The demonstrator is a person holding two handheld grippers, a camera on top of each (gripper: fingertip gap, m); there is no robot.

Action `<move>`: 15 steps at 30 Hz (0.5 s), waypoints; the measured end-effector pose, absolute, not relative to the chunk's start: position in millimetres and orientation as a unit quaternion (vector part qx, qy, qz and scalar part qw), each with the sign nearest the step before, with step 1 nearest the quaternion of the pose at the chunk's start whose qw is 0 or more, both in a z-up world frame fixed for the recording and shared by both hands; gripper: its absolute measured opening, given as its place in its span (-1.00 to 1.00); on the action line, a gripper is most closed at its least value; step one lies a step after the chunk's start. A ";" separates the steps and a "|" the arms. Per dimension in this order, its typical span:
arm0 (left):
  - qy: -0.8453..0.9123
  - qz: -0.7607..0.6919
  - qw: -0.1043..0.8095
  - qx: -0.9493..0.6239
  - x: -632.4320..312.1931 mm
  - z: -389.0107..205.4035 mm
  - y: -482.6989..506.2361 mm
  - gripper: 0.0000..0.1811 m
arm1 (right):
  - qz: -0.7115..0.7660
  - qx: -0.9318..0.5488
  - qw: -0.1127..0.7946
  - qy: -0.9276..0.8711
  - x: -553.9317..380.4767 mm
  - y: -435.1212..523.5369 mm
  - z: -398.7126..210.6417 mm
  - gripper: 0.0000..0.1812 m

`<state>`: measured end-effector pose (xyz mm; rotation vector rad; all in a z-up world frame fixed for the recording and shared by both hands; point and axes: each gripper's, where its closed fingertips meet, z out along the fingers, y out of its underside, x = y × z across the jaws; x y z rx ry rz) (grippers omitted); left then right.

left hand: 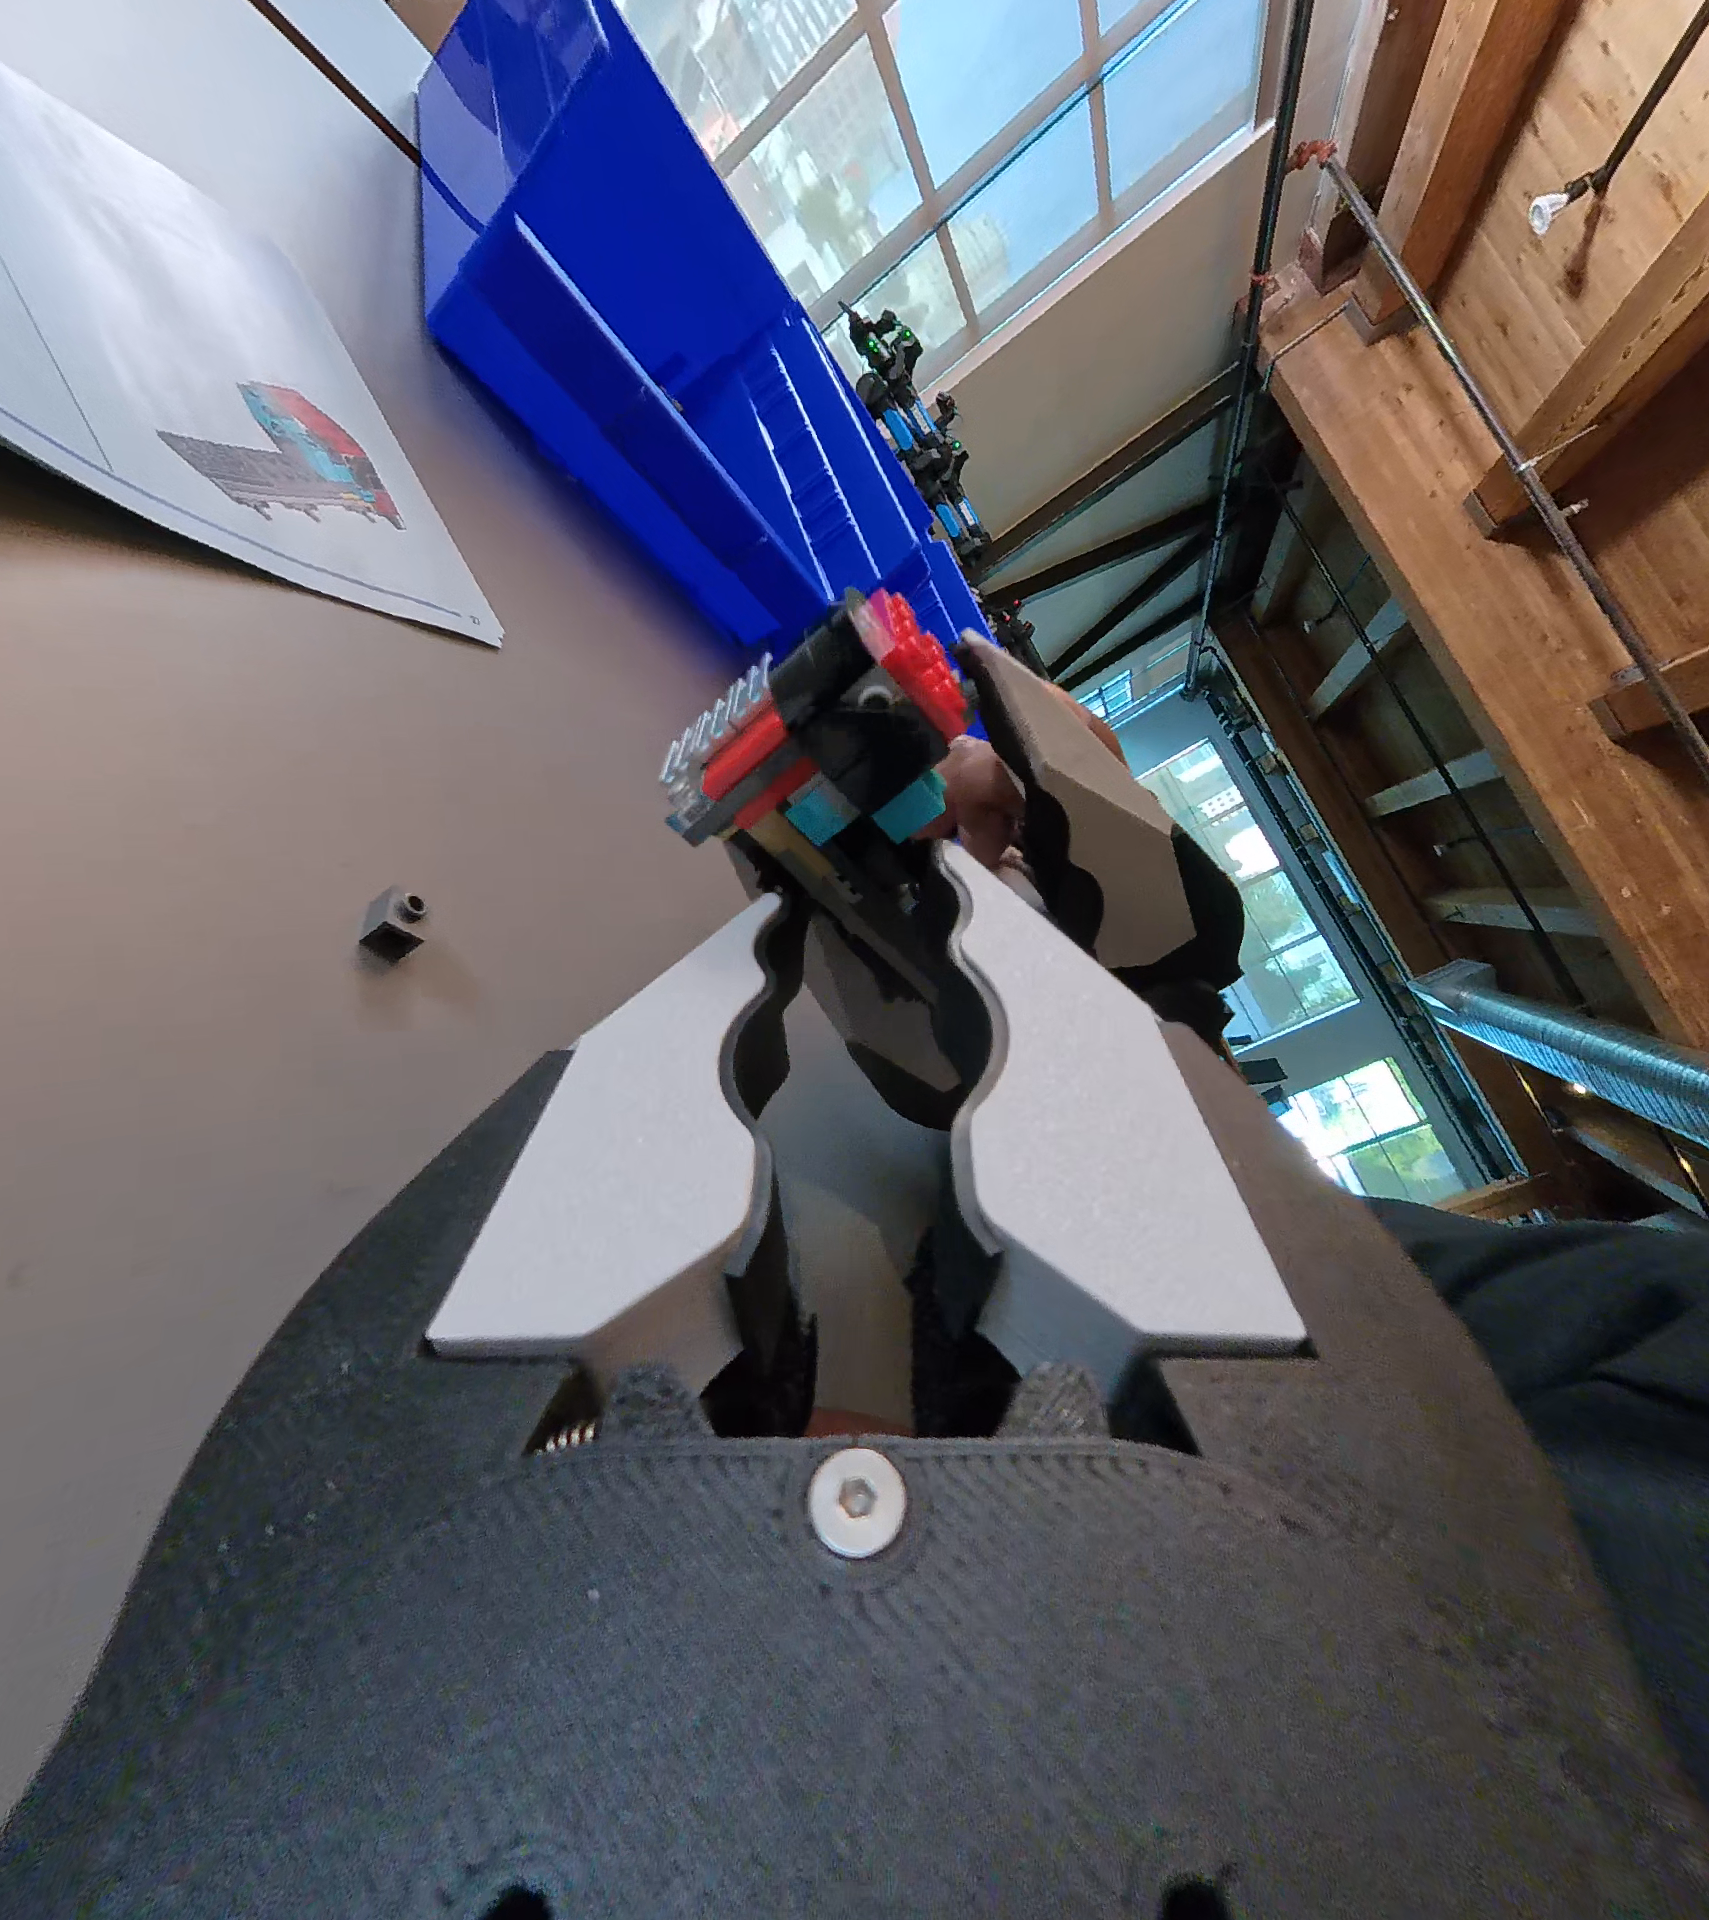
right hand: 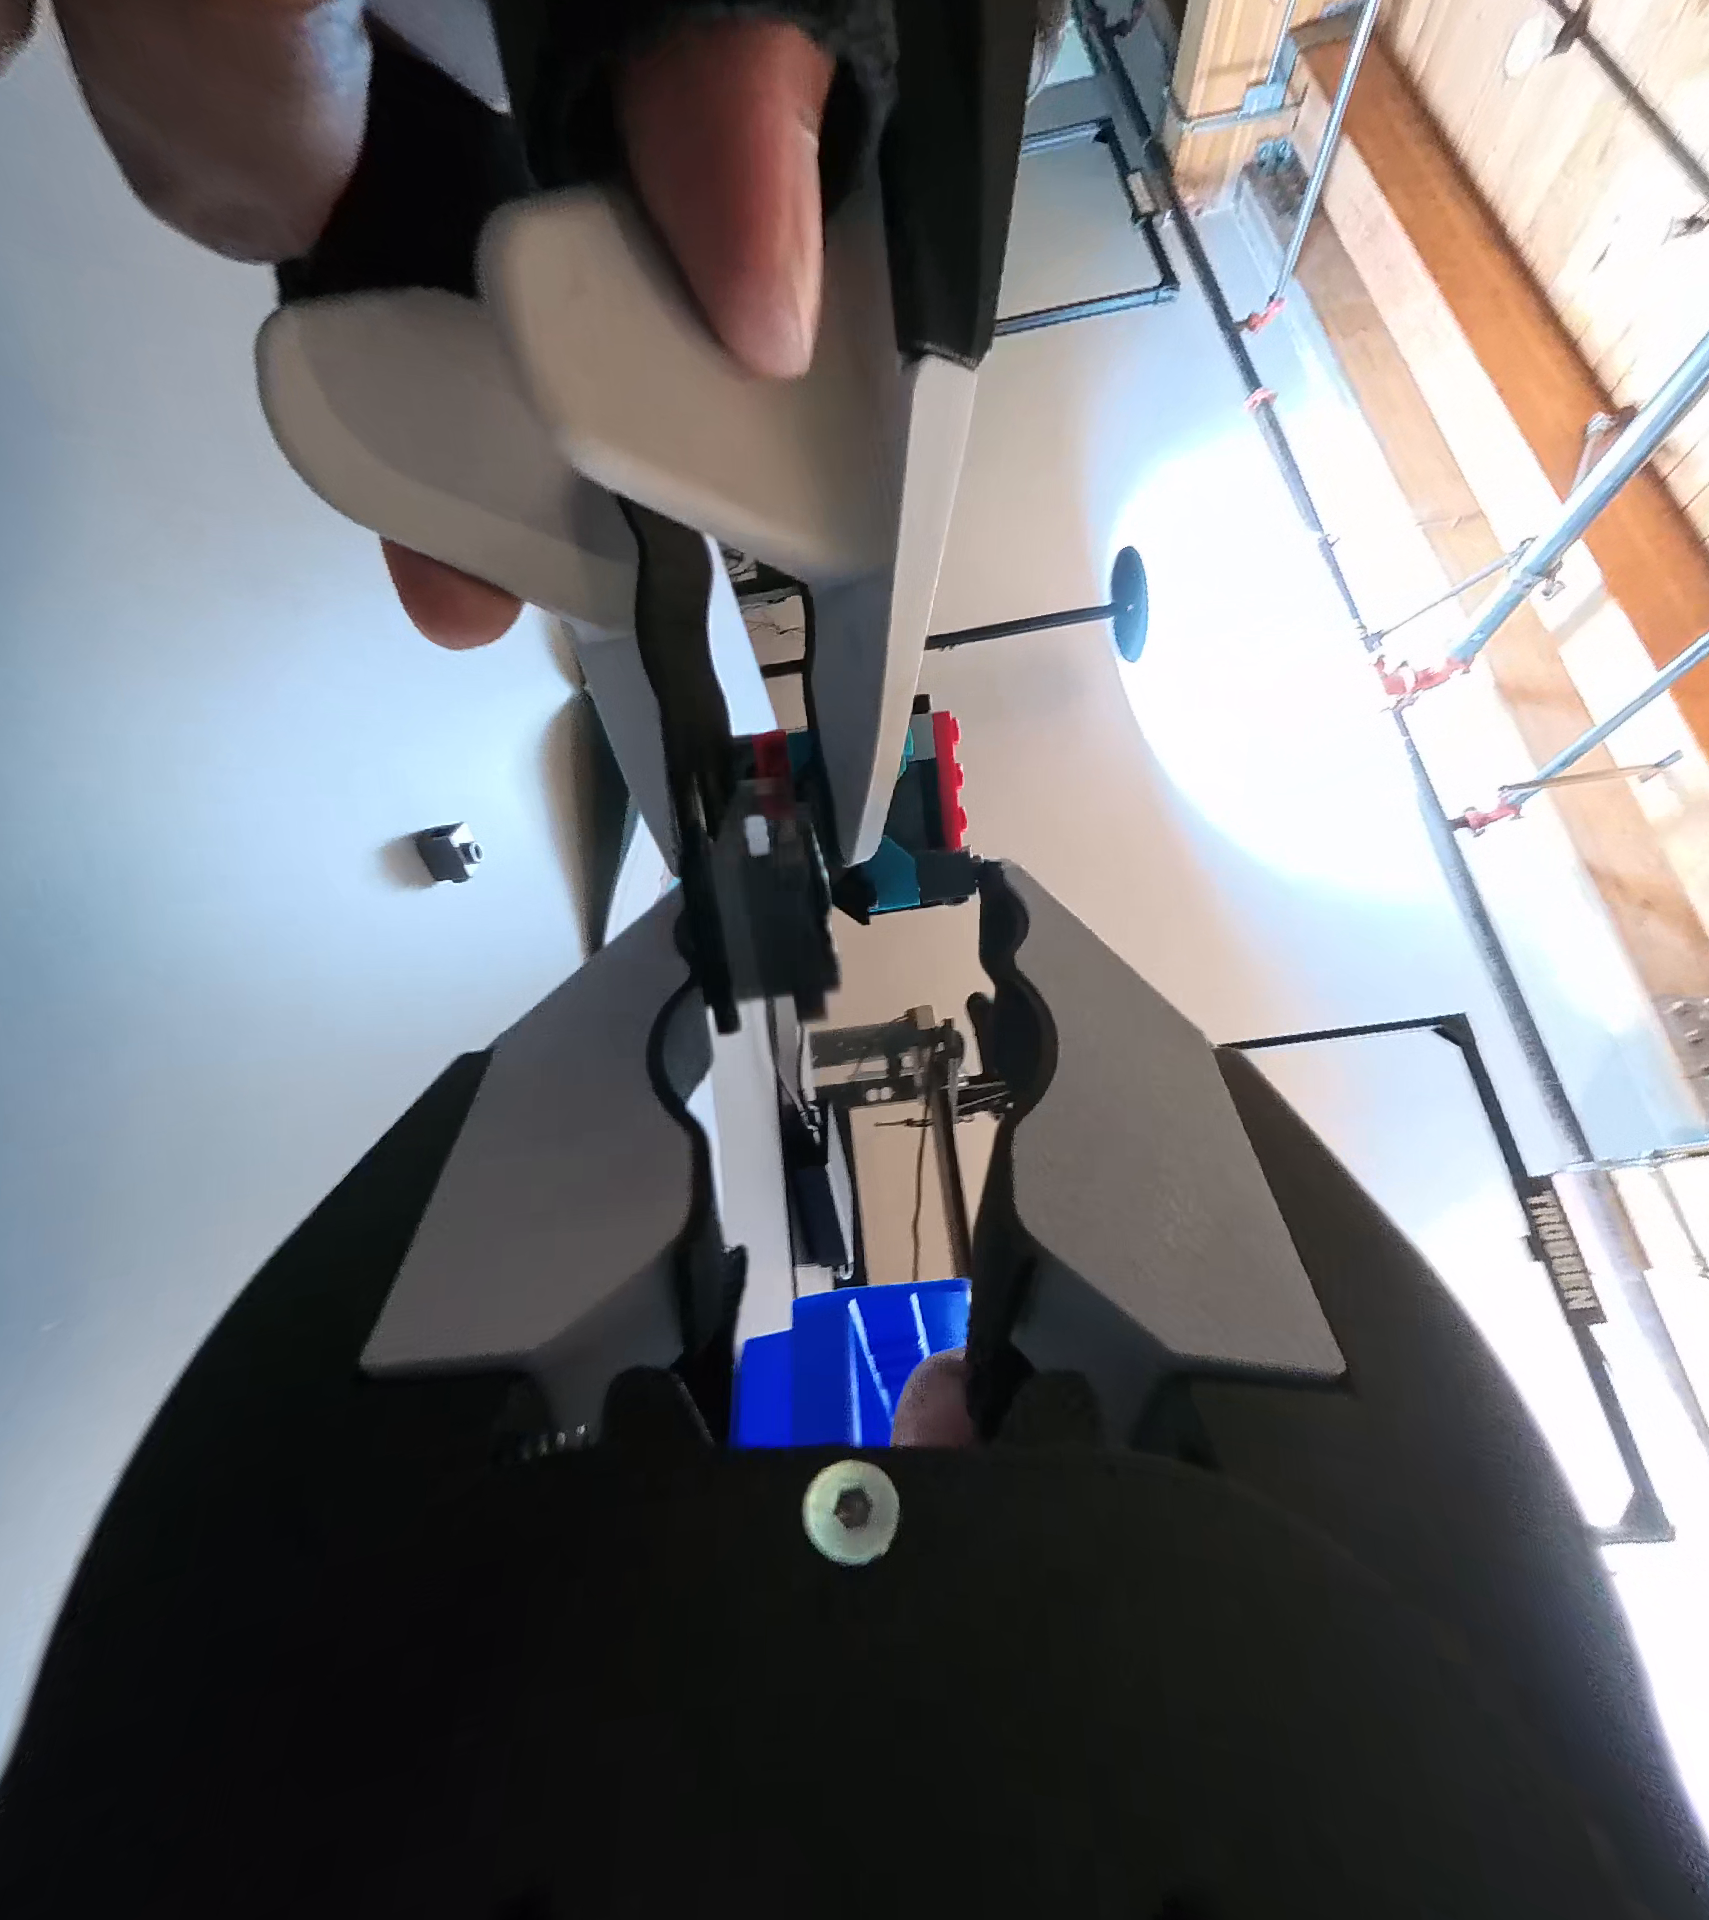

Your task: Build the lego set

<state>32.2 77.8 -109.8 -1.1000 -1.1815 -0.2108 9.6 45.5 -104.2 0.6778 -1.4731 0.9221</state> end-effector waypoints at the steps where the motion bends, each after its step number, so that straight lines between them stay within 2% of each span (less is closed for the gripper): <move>1: -0.528 -0.093 0.686 -0.492 32.1 -110.1 77.9 -0.74 | 0.398 0.290 0.593 -0.637 9.1 45.4 -105.0 -0.43; 15: -0.537 -0.096 0.700 -0.462 27.9 -106.6 69.1 -0.73 | 0.406 0.279 0.610 -0.620 8.3 44.4 -104.8 -0.43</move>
